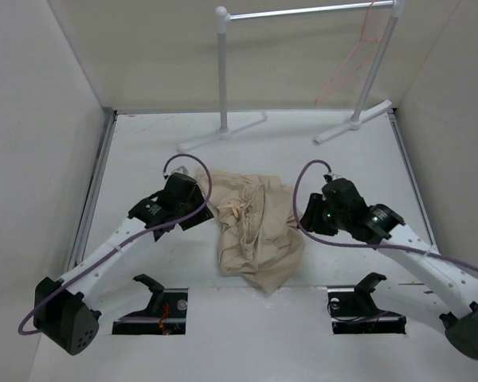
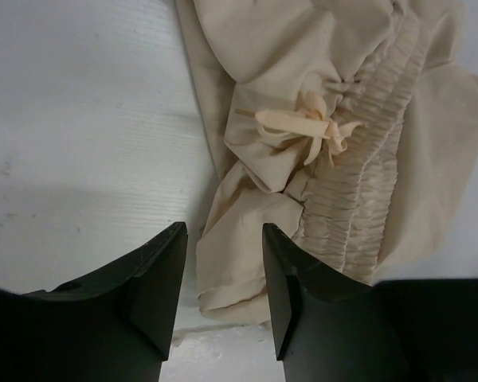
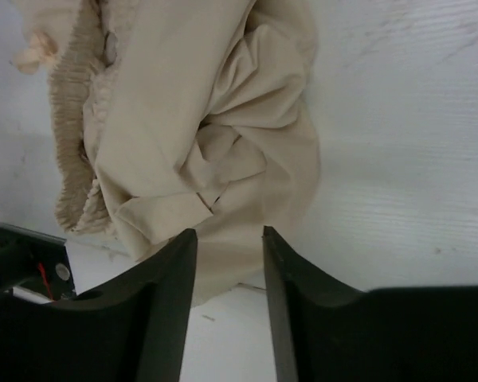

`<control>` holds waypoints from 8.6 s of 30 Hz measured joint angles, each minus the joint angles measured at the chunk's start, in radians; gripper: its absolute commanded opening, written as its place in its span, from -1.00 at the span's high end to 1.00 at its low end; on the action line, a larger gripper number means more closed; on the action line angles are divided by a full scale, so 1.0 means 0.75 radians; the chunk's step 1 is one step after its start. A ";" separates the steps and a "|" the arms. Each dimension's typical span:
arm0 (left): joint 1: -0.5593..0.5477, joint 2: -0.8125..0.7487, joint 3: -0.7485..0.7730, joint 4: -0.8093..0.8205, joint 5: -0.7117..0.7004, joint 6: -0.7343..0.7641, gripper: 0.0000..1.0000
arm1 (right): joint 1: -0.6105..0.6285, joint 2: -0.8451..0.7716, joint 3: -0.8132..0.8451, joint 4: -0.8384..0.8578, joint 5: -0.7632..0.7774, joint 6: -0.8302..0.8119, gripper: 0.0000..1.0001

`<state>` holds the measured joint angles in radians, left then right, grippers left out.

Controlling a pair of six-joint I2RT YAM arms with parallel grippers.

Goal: Place the trousers on the hanger
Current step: Flatten out the trousers at the center of the board.

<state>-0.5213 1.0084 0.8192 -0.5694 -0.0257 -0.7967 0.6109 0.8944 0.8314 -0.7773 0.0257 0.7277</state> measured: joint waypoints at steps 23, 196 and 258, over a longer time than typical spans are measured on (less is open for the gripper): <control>0.046 -0.337 -0.448 -0.005 0.030 -0.248 0.04 | 0.599 0.726 0.476 0.106 0.131 0.024 -0.28; 0.933 0.863 0.303 0.204 -0.053 -0.257 0.99 | -0.274 -0.369 -0.147 -0.077 -0.066 0.071 0.99; 1.383 0.236 -0.130 0.007 -0.322 -0.114 0.29 | -0.573 -0.540 -0.078 -0.425 -0.103 -0.008 0.99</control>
<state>0.5159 1.1854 0.7216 -0.5640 -0.2672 -0.8825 0.1814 0.4892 0.7731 -1.0958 -0.0517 0.7219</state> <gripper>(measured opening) 0.255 0.041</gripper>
